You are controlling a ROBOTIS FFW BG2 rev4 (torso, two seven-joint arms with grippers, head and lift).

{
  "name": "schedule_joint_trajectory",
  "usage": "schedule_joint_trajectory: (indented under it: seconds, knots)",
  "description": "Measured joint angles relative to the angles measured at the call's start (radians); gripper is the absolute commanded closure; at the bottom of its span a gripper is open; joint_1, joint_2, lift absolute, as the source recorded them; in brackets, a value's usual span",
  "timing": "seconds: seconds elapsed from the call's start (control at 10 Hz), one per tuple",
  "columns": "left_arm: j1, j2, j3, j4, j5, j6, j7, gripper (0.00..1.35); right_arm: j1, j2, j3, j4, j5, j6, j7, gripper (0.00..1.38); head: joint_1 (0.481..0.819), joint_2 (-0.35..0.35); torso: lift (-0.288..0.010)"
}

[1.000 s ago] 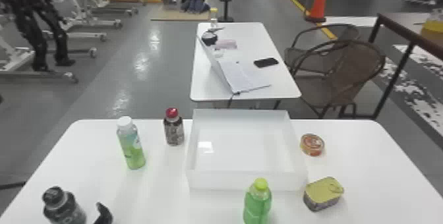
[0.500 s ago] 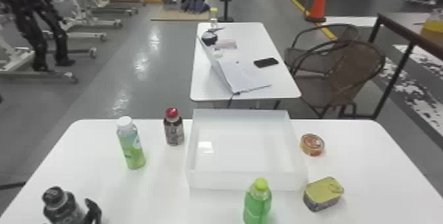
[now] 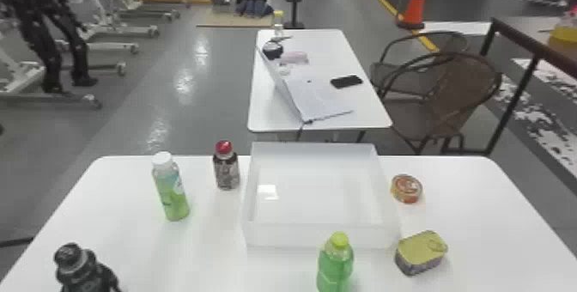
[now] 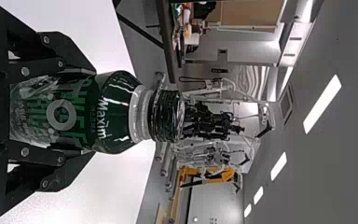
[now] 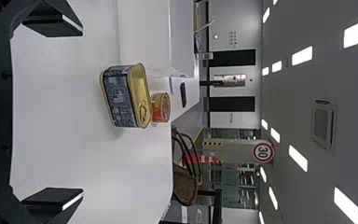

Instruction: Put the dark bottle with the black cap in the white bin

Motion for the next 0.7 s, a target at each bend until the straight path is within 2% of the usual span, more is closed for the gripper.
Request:
schedule_joint_trajectory:
  seconds: [0.2, 0.4, 0.6, 0.7]
  knots:
    - [0.007, 0.0, -0.011, -0.007, 0.006, -0.011, -0.002, 0.92, -0.001, 0.0, 0.0, 0.001, -0.001, 0.0, 0.001, 0.09, 0.549, 0.0, -0.1]
    - [0.044, 0.009, -0.053, -0.089, 0.021, -0.025, -0.026, 0.95, -0.004, 0.001, 0.001, 0.003, -0.001, 0.001, 0.003, 0.09, 0.549, 0.0, -0.1]
    - [0.095, 0.056, -0.126, -0.21, 0.063, -0.032, -0.094, 0.95, -0.006, 0.003, 0.001, 0.004, -0.001, 0.001, 0.005, 0.09, 0.549, 0.0, -0.1]
    - [0.11, 0.08, -0.159, -0.274, 0.083, -0.009, -0.156, 0.95, -0.006, 0.003, 0.001, 0.005, -0.001, 0.001, 0.005, 0.09, 0.549, 0.0, -0.1]
